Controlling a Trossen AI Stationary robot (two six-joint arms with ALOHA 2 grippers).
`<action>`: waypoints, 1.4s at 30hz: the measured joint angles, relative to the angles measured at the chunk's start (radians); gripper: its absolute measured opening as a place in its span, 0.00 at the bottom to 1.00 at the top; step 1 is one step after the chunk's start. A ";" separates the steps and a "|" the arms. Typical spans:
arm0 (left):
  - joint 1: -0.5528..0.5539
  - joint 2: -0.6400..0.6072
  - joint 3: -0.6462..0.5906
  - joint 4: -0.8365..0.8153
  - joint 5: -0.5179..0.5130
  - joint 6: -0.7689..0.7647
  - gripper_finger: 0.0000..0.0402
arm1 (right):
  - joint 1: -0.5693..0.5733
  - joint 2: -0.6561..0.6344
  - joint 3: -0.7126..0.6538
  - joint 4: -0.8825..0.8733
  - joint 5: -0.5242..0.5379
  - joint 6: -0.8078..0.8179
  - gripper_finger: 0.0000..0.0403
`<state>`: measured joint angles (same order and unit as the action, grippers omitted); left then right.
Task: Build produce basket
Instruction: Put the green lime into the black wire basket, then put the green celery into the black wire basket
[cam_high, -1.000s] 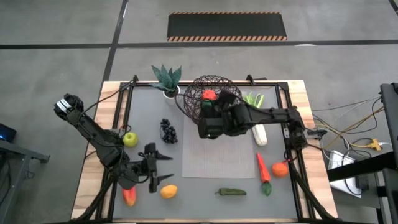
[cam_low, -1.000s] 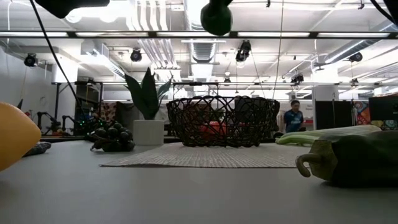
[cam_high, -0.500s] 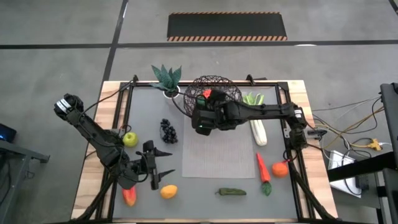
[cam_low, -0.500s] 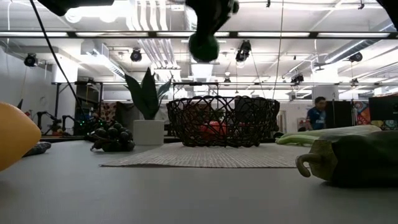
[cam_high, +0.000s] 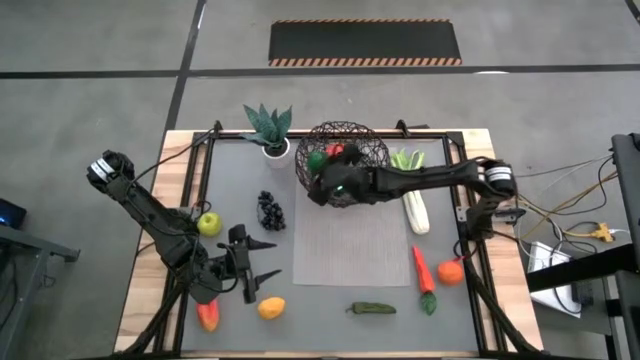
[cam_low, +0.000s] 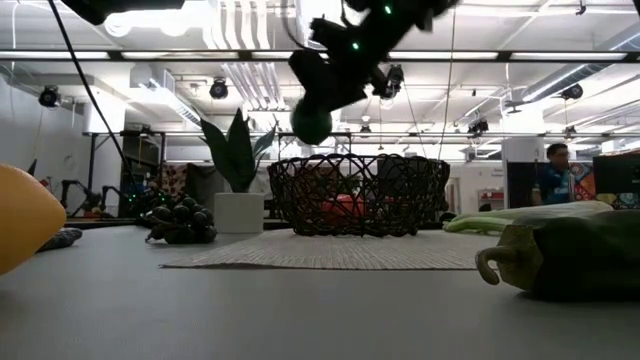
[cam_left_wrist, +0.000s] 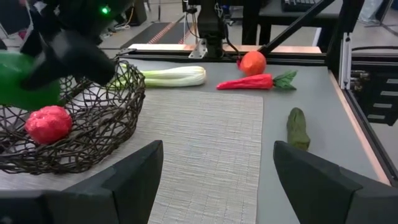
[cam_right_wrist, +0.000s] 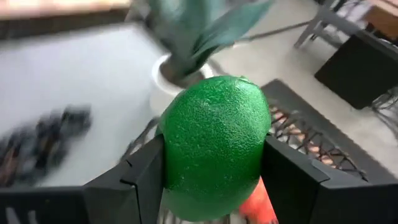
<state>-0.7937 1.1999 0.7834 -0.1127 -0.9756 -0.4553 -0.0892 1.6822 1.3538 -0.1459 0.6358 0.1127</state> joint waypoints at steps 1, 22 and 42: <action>0.000 0.000 0.000 0.000 -0.003 0.000 0.71 | -0.014 -0.017 -0.053 0.093 0.001 0.002 0.52; 0.002 0.001 0.000 0.001 -0.032 -0.002 0.71 | -0.248 -0.044 -0.381 0.293 0.128 0.237 0.52; 0.002 0.002 0.000 0.002 -0.033 -0.006 0.71 | -0.252 -0.044 -0.393 0.248 0.120 0.288 0.75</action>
<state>-0.7921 1.2015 0.7830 -0.1112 -1.0084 -0.4613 -0.3412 1.6382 0.9607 0.1018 0.7561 0.4004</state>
